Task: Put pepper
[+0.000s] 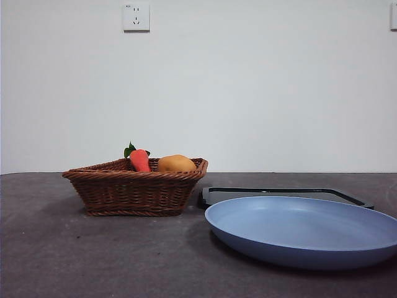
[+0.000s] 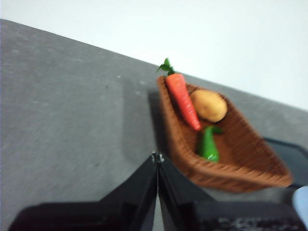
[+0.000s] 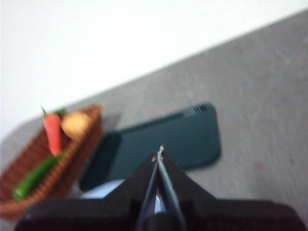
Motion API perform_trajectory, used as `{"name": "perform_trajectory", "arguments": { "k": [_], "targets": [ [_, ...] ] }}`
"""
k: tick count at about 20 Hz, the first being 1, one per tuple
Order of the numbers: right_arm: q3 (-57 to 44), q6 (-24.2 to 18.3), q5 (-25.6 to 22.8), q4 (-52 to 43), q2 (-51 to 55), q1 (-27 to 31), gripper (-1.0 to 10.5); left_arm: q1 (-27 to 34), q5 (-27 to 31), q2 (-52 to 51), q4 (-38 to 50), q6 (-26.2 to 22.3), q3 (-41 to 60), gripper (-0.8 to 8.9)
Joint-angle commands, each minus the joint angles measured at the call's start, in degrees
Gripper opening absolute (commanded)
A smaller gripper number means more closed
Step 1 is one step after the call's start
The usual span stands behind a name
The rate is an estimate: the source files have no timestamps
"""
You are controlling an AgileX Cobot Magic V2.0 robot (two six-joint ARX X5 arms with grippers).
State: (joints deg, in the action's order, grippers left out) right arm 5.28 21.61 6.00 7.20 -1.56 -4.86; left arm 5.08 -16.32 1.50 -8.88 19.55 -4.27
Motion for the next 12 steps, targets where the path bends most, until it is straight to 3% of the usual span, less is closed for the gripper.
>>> {"name": "perform_trajectory", "arguments": {
  "k": [1,6,12],
  "targets": [
    [4.5,1.7,0.1,-1.0,-1.9,-0.2,0.1,0.2,-1.6,1.6,-0.4,2.1,-4.7,0.07],
    [13.3,-0.2,0.3,3.6,-8.9,-0.2,0.1,0.2,-5.5,9.5,-4.8,-0.6,-13.6,0.07],
    [27.5,-9.8,7.2,17.5,-19.7,-0.2,0.1,0.2,-13.8,20.6,-13.4,-8.6,-24.4,0.06]
  ]
}}
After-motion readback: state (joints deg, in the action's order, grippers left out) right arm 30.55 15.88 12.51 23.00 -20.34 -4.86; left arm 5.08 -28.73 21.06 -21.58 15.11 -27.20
